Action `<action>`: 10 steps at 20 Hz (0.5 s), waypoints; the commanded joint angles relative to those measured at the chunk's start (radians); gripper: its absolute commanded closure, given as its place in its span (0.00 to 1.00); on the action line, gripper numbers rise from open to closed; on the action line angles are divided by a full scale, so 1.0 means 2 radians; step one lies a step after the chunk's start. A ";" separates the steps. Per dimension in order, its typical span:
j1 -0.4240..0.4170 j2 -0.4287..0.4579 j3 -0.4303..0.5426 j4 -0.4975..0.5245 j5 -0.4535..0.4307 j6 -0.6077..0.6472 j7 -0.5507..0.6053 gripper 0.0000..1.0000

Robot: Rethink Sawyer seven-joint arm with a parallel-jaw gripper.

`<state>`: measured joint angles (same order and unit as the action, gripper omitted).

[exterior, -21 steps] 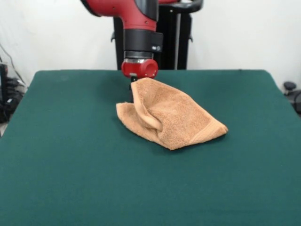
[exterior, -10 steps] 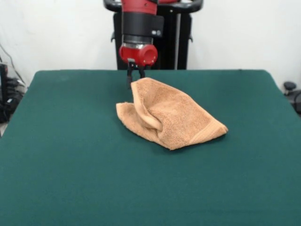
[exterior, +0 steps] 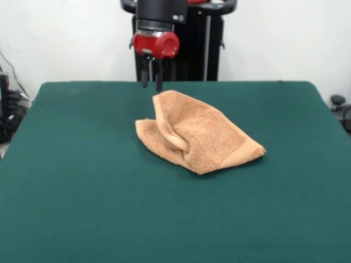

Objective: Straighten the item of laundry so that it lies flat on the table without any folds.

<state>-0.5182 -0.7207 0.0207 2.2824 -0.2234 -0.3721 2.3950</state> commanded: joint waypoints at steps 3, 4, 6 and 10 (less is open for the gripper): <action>0.005 -0.014 0.080 0.023 0.033 0.032 0.113 0.00; 0.001 -0.023 0.084 0.029 0.032 0.040 0.113 0.00; -0.004 -0.042 0.090 0.040 0.034 0.053 0.112 0.00; 0.009 -0.082 0.091 0.061 0.054 0.072 0.115 0.00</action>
<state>-0.5321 -0.8006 0.0795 2.3306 -0.2079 -0.3617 2.3950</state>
